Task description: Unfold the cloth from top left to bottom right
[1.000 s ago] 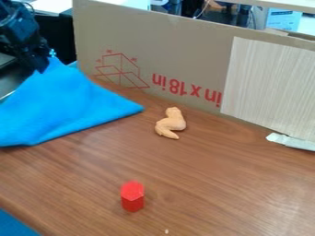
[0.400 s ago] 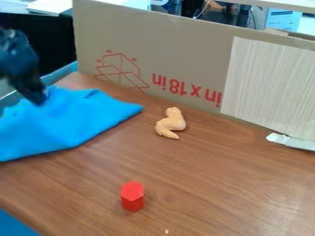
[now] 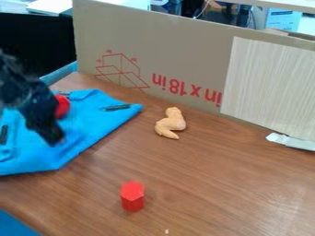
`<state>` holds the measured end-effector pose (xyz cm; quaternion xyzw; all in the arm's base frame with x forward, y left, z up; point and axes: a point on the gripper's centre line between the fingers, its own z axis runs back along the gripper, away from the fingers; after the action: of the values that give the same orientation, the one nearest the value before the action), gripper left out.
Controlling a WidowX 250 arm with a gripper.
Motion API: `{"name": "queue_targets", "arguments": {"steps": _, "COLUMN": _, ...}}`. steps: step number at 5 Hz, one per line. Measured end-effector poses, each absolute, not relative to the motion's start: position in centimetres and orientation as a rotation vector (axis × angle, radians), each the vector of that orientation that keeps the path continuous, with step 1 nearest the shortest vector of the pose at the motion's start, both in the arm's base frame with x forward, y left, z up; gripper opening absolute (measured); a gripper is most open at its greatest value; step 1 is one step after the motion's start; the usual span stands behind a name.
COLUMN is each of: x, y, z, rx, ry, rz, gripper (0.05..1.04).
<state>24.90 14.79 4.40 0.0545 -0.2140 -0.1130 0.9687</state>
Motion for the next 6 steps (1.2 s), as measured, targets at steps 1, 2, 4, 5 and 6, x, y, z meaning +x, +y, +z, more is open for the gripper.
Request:
{"name": "queue_targets", "arguments": {"steps": 1, "x": 24.1, "y": 13.4, "z": 3.0, "rx": 0.122, "ry": -0.416, "rz": -0.278, "gripper": 0.068}}
{"name": "queue_targets", "arguments": {"steps": 2, "x": 23.4, "y": 11.8, "z": 2.9, "rx": 0.109, "ry": -0.455, "rz": -0.376, "gripper": 0.068}}
{"name": "queue_targets", "arguments": {"steps": 4, "x": 22.0, "y": 11.1, "z": 3.1, "rx": -0.055, "ry": -0.492, "rz": -0.521, "gripper": 0.068}}
{"name": "queue_targets", "arguments": {"steps": 5, "x": 21.6, "y": 11.5, "z": 3.1, "rx": -0.149, "ry": -0.476, "rz": -0.605, "gripper": 0.068}}
{"name": "queue_targets", "arguments": {"steps": 6, "x": 21.2, "y": 12.0, "z": 3.1, "rx": -0.194, "ry": -0.470, "rz": -0.695, "gripper": 0.068}}
